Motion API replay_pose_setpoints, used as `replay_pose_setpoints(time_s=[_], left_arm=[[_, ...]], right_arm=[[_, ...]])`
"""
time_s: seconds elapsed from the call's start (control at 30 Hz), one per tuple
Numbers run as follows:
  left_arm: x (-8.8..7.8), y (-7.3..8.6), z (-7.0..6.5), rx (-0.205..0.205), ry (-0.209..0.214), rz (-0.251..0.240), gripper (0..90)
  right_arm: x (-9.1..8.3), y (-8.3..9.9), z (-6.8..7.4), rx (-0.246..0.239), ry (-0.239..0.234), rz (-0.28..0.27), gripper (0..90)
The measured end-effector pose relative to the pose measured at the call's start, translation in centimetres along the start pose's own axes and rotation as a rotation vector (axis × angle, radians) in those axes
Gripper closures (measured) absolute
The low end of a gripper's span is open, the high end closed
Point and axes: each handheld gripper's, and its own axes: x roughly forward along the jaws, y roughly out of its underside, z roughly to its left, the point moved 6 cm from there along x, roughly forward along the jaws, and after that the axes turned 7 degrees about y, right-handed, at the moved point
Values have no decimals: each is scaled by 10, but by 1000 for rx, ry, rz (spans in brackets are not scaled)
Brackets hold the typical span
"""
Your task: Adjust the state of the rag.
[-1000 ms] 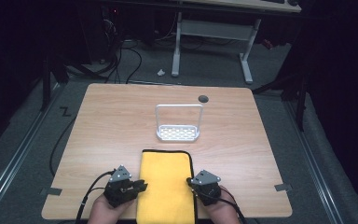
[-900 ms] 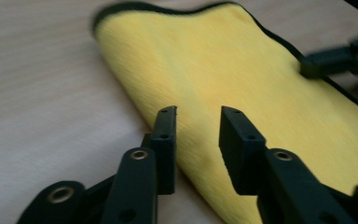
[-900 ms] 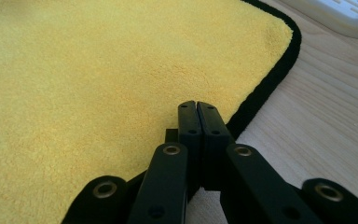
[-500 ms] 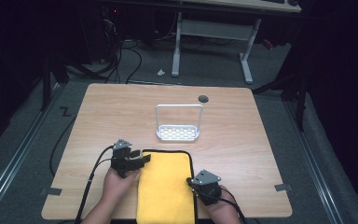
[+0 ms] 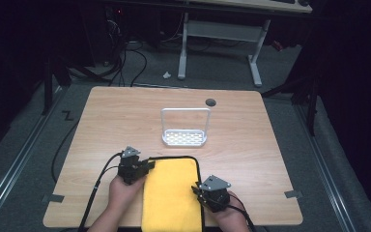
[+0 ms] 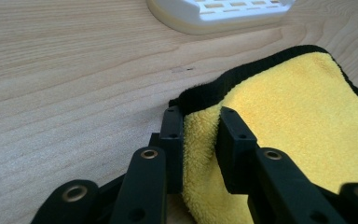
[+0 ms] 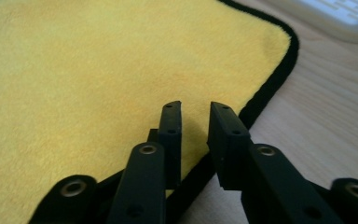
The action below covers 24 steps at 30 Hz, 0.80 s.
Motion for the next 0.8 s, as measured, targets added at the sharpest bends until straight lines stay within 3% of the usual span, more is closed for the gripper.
replay_pose_setpoints(time_s=[0.1,0.13,0.37,0.5,0.67,0.7,0.8], left_arm=[[0,1,-2,17,-10,5,744],[-1,1,-2,17,-10,6,745],[-1,1,-2,19,-9,6,743],[-1,1,-2,15,-6,5,741],[-1,1,-2,13,-6,5,739],[-1,1,-2,13,-6,5,738],[-1,1,-2,17,-6,2,735]], right_arm=[[2,-3,-8,33,29,-13,696],[5,-8,-14,65,42,-23,655],[19,-25,-26,81,71,-21,575],[41,-40,-35,121,81,5,445],[57,-45,-35,122,81,40,416],[63,-45,-36,149,76,55,435],[66,-45,-36,161,72,62,433]])
